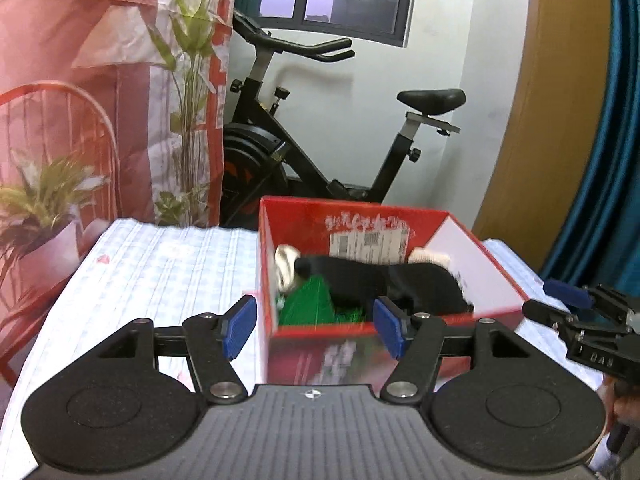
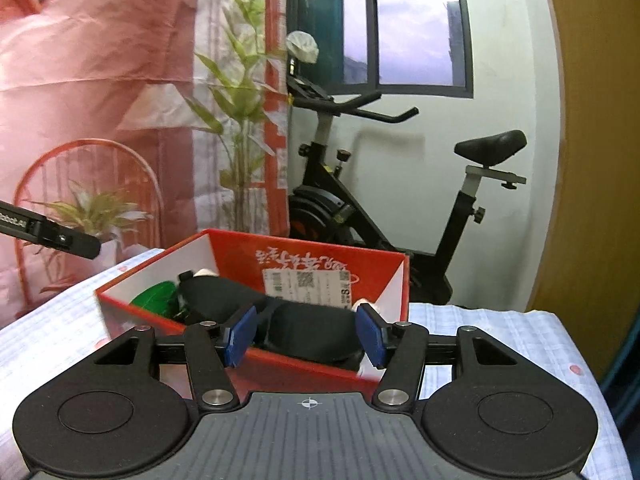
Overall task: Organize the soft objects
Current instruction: 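Lift the black eye mask with both tools and release it into the box, then lower both tools onto the pink knit scarf and close them on it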
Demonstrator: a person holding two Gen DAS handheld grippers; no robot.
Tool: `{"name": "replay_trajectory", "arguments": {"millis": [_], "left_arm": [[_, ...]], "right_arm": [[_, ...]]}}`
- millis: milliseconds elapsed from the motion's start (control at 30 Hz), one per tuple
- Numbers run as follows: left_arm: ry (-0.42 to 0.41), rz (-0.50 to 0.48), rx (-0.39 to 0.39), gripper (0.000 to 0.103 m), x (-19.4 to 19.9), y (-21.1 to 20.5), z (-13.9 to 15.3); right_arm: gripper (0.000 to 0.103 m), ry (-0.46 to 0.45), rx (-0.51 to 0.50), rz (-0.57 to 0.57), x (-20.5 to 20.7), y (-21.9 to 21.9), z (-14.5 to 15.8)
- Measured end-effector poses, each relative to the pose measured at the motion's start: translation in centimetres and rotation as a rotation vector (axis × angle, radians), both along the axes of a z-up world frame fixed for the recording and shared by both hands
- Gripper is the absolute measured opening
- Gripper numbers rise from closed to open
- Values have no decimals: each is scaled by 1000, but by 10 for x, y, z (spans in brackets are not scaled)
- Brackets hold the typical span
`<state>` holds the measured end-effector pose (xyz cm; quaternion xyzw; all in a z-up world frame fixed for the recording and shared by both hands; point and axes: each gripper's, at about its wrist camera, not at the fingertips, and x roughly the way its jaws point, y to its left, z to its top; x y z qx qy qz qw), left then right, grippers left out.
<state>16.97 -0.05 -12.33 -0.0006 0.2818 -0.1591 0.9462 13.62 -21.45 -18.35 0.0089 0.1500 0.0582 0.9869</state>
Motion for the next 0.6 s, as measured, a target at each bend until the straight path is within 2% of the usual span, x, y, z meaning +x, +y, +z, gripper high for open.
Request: {"name": "replay_trajectory", "arguments": {"millis": [133, 333, 467, 600], "left_arm": [[70, 27, -11, 68, -20, 13, -28], [199, 113, -39, 68, -29, 19, -83], [238, 165, -65, 68, -34, 17, -107], [234, 189, -48, 68, -40, 11, -117]], "right_arm": [[52, 15, -17, 20, -22, 0, -13], [52, 118, -8, -4, -24, 1, -52], [52, 162, -13, -40, -19, 5, -78], [52, 223, 8, -59, -16, 10, -101]]}}
